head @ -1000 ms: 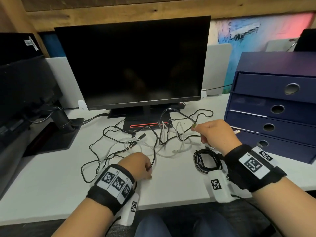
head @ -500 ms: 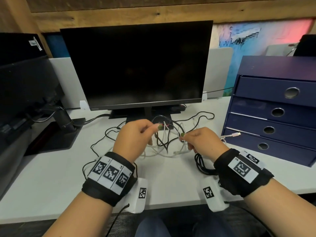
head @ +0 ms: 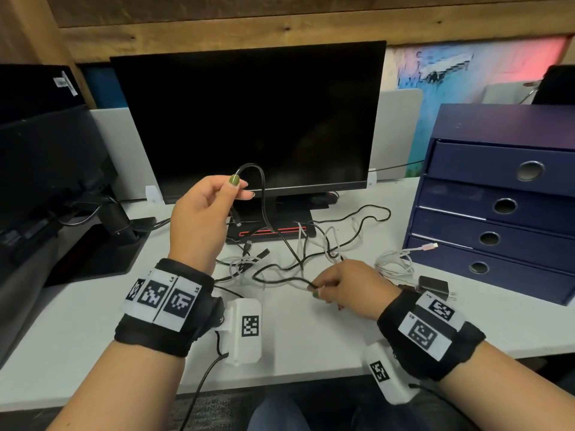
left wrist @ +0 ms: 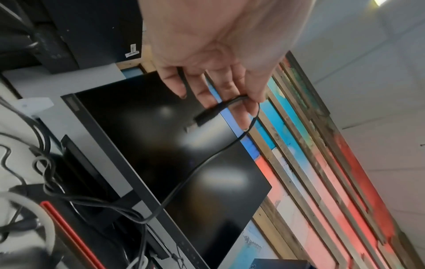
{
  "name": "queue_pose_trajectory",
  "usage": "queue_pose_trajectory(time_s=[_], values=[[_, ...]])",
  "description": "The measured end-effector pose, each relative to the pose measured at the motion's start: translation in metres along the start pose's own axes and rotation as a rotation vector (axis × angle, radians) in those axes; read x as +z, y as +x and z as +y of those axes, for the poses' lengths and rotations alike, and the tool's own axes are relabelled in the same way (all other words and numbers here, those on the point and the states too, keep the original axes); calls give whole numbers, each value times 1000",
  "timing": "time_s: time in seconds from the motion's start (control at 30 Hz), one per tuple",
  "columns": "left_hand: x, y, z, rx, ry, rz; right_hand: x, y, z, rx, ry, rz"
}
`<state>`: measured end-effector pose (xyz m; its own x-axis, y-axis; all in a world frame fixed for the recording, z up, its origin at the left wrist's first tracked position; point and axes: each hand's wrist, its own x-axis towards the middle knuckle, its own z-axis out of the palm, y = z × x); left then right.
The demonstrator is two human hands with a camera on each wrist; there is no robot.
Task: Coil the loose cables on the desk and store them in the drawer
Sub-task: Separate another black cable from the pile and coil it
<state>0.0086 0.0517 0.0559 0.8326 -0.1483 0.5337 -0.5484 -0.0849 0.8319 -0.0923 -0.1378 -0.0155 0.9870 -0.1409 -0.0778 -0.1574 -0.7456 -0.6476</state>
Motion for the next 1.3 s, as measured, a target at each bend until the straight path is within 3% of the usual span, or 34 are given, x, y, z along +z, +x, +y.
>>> queue_pose_trajectory(time_s=[0.17,0.33,0.43,0.6,0.67,0.8,0.97,1.07,1.13,1.3], values=[[6,-4,4,-3,-111,-84,15,0,-5,-102,-142,-89],[14,-17,3,-14,-196,-322,-2,-1,-13,-132,307,171],[21,-24,2,-25,-194,-509,-16,-4,-25,-222,487,219],[32,-38,2,-13,-139,-600,-37,-5,-33,-302,627,336],[37,-46,-1,-31,-70,-622,-43,-5,-30,-350,627,361],[32,-49,-24,-26,346,-585,-50,-7,-25,-375,571,417],[-6,-38,-49,-222,641,-572,-49,-5,-15,-209,418,486],[-30,-27,-65,-268,815,-478,-43,-5,-12,-94,281,531],[-40,-18,-78,-296,920,-454,-40,-6,-12,-49,184,491],[-44,-8,-103,-344,990,-567,-27,0,-11,22,59,277]])
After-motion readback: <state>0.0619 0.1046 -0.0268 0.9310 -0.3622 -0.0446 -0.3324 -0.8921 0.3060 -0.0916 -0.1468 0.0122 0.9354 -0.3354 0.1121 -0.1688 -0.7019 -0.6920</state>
